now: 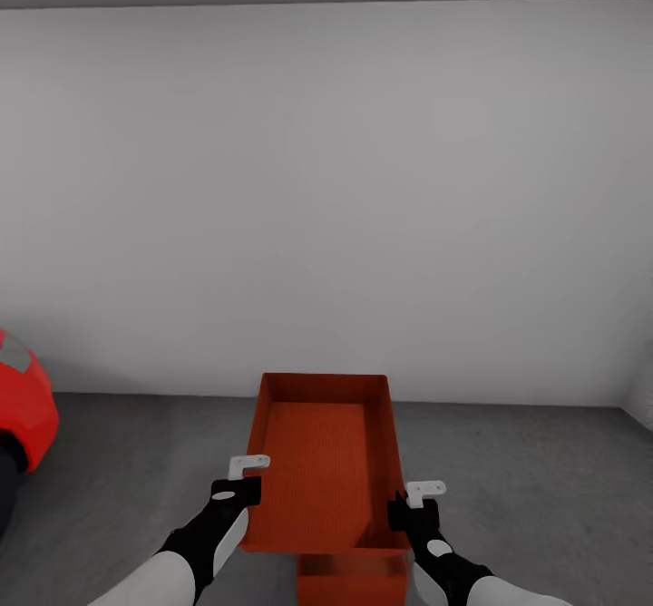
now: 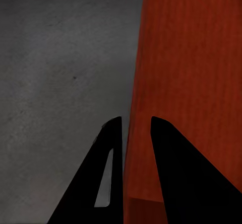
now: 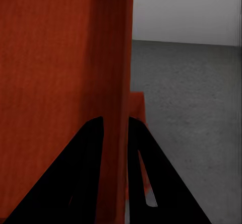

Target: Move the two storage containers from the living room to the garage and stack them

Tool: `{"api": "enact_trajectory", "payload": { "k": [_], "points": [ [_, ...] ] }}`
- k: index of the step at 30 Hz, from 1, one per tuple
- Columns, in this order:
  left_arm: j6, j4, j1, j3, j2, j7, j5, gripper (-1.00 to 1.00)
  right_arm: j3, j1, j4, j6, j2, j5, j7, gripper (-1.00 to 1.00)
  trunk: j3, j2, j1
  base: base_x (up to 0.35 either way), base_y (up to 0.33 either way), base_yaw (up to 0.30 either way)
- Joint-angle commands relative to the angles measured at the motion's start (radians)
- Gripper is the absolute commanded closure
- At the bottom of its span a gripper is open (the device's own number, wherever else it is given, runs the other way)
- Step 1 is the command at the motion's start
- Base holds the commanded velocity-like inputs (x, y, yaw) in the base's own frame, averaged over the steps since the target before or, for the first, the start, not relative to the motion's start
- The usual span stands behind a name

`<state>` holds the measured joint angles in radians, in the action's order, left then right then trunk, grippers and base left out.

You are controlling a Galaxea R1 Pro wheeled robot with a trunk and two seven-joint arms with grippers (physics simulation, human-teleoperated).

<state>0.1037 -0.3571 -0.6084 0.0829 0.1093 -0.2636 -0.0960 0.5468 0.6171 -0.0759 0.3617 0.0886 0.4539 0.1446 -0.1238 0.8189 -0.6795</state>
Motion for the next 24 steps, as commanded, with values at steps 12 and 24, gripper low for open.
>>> {"api": "enact_trajectory", "payload": {
  "k": [12, 24],
  "points": [
    [0.007, -0.010, -0.001, -0.003, 0.000, -0.013, 0.005, 1.00, -0.018, 0.001, 0.004, 0.006, 0.000, 0.026, 0.009, 1.00, -0.002, 0.001, -0.001, 0.083, 0.000, -0.129],
    [0.007, -0.011, -0.001, -0.003, 0.000, -0.013, 0.005, 1.00, -0.018, 0.001, 0.004, 0.006, 0.000, 0.026, 0.009, 1.00, -0.002, 0.001, -0.001, 0.001, -0.001, -0.003]
  ]
}}
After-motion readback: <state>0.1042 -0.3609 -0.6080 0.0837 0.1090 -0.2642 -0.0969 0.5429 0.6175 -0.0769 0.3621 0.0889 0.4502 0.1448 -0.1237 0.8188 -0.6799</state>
